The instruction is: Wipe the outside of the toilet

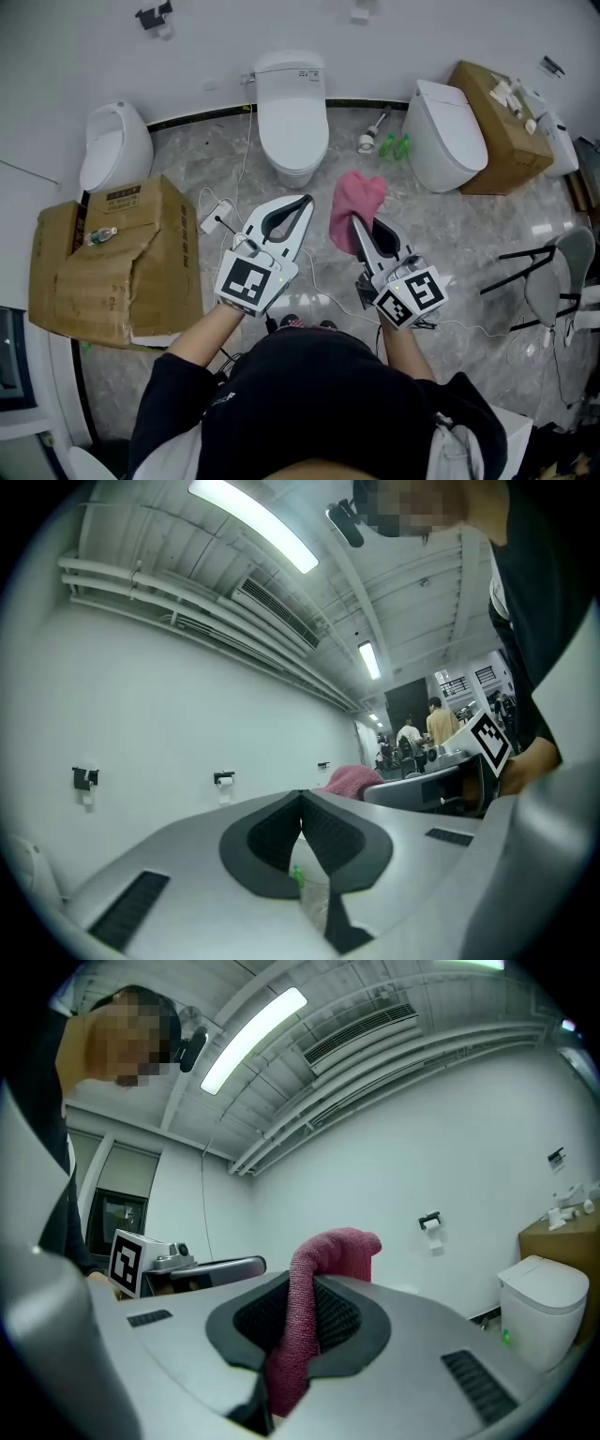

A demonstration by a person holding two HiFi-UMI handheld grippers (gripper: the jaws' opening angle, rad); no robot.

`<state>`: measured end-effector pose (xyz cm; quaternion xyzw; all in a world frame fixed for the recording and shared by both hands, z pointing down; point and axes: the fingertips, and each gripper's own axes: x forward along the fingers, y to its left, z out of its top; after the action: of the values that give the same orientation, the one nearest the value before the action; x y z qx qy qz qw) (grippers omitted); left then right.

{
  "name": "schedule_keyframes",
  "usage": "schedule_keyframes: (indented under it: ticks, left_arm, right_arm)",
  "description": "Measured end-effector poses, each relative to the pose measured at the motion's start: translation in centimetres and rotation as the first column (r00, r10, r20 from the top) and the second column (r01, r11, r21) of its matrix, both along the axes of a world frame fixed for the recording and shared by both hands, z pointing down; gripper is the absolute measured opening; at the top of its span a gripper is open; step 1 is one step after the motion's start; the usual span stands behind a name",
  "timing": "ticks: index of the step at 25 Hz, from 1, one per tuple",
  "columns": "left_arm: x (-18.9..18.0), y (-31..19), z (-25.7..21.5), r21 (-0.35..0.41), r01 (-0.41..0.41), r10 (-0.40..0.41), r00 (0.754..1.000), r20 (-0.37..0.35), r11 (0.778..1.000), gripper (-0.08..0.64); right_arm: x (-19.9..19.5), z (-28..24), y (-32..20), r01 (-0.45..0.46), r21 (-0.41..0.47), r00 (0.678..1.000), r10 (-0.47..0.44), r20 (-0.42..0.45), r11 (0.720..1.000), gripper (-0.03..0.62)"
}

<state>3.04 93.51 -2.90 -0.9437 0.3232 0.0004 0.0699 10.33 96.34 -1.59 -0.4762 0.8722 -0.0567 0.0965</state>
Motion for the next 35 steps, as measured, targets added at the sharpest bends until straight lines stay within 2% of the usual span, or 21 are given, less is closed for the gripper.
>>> schedule_keyframes:
  ticks: [4,8,16,26,35]
  left_arm:
    - [-1.2,-0.5,0.3,-0.003,-0.01,0.01,1.0,0.004,1.0,0.009]
    - [-3.0,-1.1,0.4,-0.004,-0.02,0.021,0.999,0.039,1.0,0.009]
    - [-4.7,-3.5,0.7,-0.016,-0.034,0.035,0.999,0.01,0.999,0.009]
    - [-3.9,-8.8,1.5,-0.035,0.002,-0.001,1.0,0.029,0.999,0.009]
    - [-0.9,-15.1,1.0,-0.043,0.052,-0.05,0.998,0.044,0.998,0.009]
  right_arm:
    - [-1.2,0.2,-0.6,-0.003,-0.003,1.0,0.003,0.008,1.0,0.055]
    - [-2.9,0.1,-1.2,-0.004,0.001,1.0,0.004,0.01,1.0,0.055]
    - [-4.5,0.1,-2.4,-0.018,0.008,0.999,0.017,0.035,1.0,0.055]
    - [-1.9,0.7,-8.3,-0.02,0.001,0.997,0.02,0.072,1.0,0.055]
    - [1.3,-0.1,-15.4,0.047,0.012,0.994,-0.048,0.094,0.999,0.055]
